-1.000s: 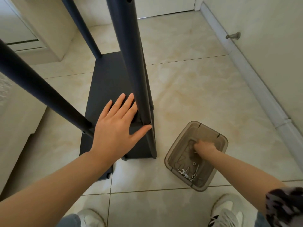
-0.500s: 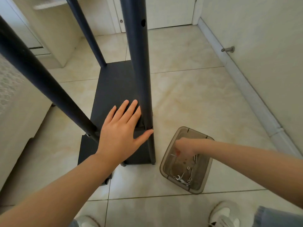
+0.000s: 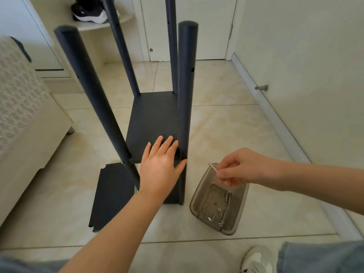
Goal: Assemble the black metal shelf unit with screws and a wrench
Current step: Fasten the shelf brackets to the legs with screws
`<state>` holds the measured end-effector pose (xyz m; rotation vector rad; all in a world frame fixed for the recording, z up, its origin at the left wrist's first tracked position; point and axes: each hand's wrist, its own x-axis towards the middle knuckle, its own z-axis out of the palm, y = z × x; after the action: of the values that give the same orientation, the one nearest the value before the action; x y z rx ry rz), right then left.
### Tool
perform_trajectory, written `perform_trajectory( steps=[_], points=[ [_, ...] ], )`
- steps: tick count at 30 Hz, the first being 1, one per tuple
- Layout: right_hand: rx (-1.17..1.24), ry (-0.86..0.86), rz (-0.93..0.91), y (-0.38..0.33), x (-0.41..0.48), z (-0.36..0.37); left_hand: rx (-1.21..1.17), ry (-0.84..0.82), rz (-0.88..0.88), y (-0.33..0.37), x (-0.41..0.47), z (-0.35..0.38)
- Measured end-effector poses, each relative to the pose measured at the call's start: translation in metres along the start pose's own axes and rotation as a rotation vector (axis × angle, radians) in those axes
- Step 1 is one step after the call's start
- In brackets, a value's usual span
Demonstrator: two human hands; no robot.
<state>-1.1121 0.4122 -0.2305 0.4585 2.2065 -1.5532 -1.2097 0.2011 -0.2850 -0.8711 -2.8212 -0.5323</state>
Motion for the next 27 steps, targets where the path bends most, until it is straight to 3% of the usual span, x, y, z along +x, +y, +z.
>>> perform_trajectory(
  steps=[3,7,9,14,17,21,27],
  points=[
    [0.109,0.018,0.028,-0.01,-0.013,0.006,-0.13,0.081,-0.041,0.006,-0.011,-0.003],
    [0.209,0.051,0.095,-0.016,-0.011,0.019,-0.294,0.418,-0.077,0.014,-0.035,-0.001],
    [0.248,0.063,0.107,-0.019,-0.006,0.026,-0.413,0.462,-0.159,0.021,-0.042,0.0],
    [0.254,0.046,0.103,-0.025,0.008,0.037,-0.901,0.116,-0.661,0.018,-0.034,0.009],
    [0.253,0.055,0.107,-0.024,0.015,0.04,-1.213,-0.007,-0.844,0.01,-0.025,0.014],
    [0.221,0.066,0.112,-0.026,0.026,0.044,-1.476,-0.087,-0.862,0.004,-0.018,0.023],
    [0.105,0.099,0.119,-0.027,0.036,0.047,-1.616,-0.092,-0.844,0.004,-0.012,0.028]
  ],
)
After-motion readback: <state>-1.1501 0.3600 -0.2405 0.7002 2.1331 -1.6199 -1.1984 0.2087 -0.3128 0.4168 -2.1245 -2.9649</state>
